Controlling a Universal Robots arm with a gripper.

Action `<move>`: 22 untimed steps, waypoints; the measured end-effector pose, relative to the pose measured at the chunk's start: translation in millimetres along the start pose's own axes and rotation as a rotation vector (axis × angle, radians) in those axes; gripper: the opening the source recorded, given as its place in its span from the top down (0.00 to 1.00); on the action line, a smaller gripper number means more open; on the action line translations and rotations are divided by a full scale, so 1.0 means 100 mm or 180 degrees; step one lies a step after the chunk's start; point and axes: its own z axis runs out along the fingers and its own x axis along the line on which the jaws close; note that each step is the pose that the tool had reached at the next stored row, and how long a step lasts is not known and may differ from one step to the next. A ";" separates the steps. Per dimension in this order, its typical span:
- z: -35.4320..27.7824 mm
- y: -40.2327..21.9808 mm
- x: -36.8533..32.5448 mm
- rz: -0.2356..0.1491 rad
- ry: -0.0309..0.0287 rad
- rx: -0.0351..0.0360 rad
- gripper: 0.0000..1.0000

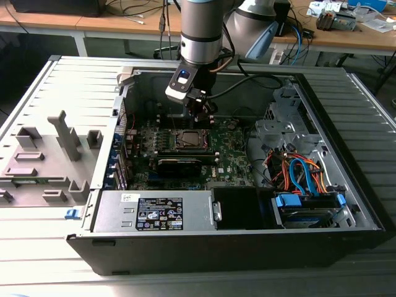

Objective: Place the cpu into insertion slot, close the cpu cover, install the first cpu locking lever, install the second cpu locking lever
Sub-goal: 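Install the second cpu locking lever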

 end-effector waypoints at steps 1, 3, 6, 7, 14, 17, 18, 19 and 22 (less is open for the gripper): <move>0.000 0.000 0.000 -0.0005 0.0000 0.0000 0.89; 0.000 0.000 0.000 -0.0016 0.0000 -0.0001 0.89; 0.000 0.000 0.000 -0.0032 0.0000 -0.0002 0.89; 0.000 0.000 0.000 -0.0037 0.0000 -0.0002 0.89; 0.000 0.000 0.000 -0.0077 -0.0001 -0.0004 0.89; 0.000 0.000 0.000 -0.0096 -0.0001 -0.0005 0.89; 0.000 0.000 0.000 -0.0104 -0.0001 -0.0005 0.89; 0.000 0.000 0.000 -0.0109 -0.0001 -0.0006 0.89; 0.000 0.000 0.000 -0.0123 -0.0002 -0.0006 0.89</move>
